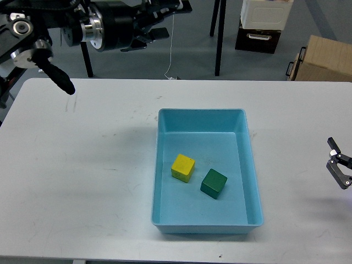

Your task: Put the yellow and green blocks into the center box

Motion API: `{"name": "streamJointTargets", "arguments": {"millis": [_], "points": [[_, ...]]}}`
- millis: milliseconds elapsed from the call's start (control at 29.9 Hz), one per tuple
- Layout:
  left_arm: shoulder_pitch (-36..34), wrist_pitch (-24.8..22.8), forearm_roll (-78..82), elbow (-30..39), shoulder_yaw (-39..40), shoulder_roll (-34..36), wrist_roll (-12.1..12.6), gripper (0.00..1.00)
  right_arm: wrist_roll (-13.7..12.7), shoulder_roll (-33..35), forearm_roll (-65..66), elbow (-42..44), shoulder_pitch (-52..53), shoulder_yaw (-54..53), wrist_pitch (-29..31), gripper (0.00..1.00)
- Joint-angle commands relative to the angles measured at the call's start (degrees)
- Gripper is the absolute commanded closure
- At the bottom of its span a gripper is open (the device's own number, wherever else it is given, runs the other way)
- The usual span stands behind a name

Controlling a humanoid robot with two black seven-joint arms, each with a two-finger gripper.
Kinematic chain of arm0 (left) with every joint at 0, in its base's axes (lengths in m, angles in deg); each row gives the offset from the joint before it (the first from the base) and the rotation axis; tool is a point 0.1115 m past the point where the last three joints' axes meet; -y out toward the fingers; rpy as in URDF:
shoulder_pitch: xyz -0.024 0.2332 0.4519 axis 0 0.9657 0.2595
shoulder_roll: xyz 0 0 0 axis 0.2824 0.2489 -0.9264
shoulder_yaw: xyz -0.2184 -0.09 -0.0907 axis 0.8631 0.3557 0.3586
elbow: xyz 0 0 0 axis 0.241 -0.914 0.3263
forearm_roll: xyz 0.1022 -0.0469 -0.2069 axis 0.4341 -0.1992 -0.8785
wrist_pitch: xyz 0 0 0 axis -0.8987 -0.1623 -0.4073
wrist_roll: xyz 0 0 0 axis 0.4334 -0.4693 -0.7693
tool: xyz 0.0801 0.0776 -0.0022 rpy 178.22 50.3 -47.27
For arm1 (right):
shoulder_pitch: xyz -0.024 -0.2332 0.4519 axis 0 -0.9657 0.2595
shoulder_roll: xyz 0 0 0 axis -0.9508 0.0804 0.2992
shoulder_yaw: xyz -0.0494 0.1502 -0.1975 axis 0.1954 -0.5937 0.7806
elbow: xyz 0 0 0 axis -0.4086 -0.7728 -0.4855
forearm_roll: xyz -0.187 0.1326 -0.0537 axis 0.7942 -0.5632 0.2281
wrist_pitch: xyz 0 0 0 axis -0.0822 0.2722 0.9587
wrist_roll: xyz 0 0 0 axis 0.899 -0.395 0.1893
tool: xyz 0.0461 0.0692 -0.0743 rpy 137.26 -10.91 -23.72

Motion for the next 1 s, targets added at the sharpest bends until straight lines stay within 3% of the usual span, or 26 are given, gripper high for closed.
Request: {"name": "streamJointTargets", "arguments": {"millis": [0, 200, 334, 434, 568, 835, 969], "points": [[8.21, -0.01, -4.80, -0.04, 11.83, -1.35, -1.33, 0.08, 0.19, -0.99, 0.00, 2.75, 2.98, 0.25, 0.00, 0.02], [22.26, -0.01, -11.67, 1.62, 36.42, -11.27, -0.10, 0.06, 3.18, -7.49, -0.17, 3.91, 3.96, 0.16, 0.00, 0.02], [34.12, -0.01, -12.29, 12.32, 46.03, -18.56, 0.87, 0.05, 3.36, -8.11, -0.17, 2.85, 2.29, 0.51, 0.00, 0.02], [45.63, -0.01, -13.60, 20.76, 47.18, -25.15, 0.87, 0.04, 3.36, -8.20, 0.00, 1.45, -0.43, 0.51, 0.00, 0.02], [58.65, -0.01, -14.13, 25.45, 46.84, -25.44, 0.87, 0.01, 3.36, -8.02, 0.18, -0.13, -3.24, 0.07, 0.00, 0.02], [74.57, -0.01, -35.56, 26.67, 41.74, -25.44, 0.69, 0.00, 3.36, -8.11, 0.18, -4.09, -8.08, -0.28, 0.00, 0.02], [79.94, -0.01, -38.74, 28.96, 41.12, -25.44, -0.10, 0.00, 3.36, -8.89, 0.44, -5.58, -9.93, 1.03, 0.00, 0.02]]}}
